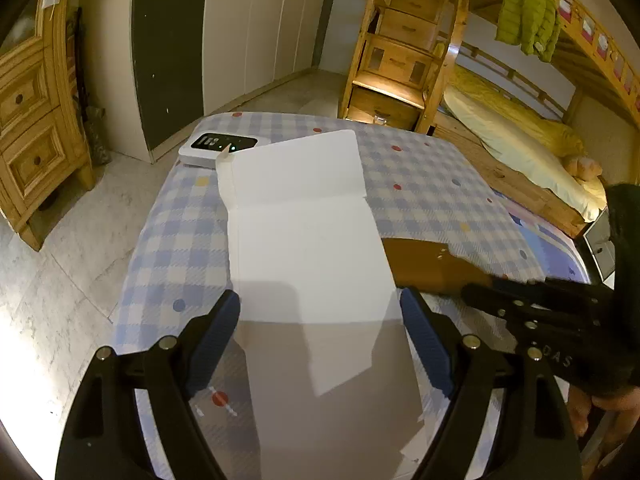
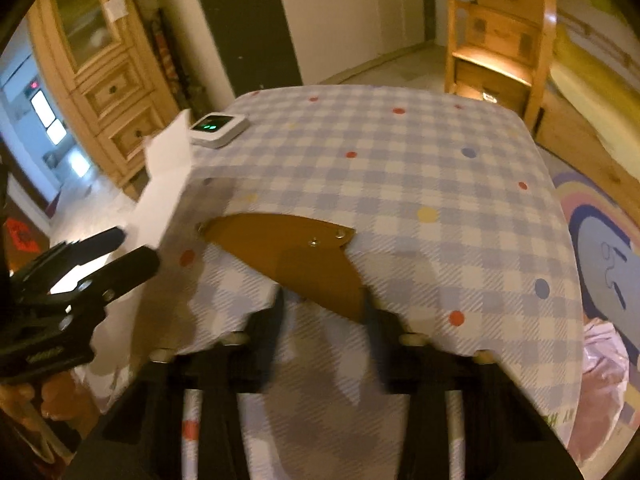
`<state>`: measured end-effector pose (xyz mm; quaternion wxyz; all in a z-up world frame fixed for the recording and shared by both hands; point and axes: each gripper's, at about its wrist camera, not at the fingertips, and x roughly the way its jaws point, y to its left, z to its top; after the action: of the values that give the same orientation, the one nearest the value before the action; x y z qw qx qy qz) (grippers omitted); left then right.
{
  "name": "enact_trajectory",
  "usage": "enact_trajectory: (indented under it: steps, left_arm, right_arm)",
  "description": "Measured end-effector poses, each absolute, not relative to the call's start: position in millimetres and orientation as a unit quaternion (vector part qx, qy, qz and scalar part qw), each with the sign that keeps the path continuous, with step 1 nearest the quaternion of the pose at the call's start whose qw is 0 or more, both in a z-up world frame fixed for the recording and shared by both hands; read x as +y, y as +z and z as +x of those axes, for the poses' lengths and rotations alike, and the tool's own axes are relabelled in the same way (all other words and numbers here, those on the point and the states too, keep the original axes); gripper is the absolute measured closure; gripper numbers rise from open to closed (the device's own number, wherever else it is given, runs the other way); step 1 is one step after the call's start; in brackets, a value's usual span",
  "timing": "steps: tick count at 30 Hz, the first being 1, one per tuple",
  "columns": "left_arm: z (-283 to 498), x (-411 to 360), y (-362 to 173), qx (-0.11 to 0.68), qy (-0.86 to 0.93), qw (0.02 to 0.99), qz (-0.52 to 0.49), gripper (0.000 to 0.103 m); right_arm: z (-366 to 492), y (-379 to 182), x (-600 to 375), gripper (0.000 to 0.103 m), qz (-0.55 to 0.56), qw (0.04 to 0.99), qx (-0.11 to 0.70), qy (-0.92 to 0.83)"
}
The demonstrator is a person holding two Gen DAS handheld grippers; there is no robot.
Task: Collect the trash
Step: 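Grasp the brown leather piece with the right gripper while the left gripper holds the paper sheet, then carry the paper sheet and leather piece over the bin and open both grippers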
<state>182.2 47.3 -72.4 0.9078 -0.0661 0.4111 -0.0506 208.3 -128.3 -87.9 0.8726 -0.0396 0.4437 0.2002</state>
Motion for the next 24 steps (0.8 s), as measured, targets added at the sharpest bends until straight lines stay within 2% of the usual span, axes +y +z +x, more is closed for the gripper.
enact_trajectory:
  steps: [7, 16, 24]
  left_arm:
    - [175, 48, -71, 0.402, -0.051, 0.911, -0.069, 0.023]
    - [156, 4, -69, 0.396, -0.102, 0.912, -0.02, 0.023]
    - [135, -99, -32, 0.367, -0.187, 0.911, 0.027, 0.023]
  right_arm:
    - [182, -61, -131, 0.1, -0.029, 0.891, 0.405, 0.203]
    - [121, -18, -185, 0.1, -0.034, 0.928, 0.351, 0.121]
    - [75, -16, -258, 0.1, -0.014, 0.944, 0.329, 0.025]
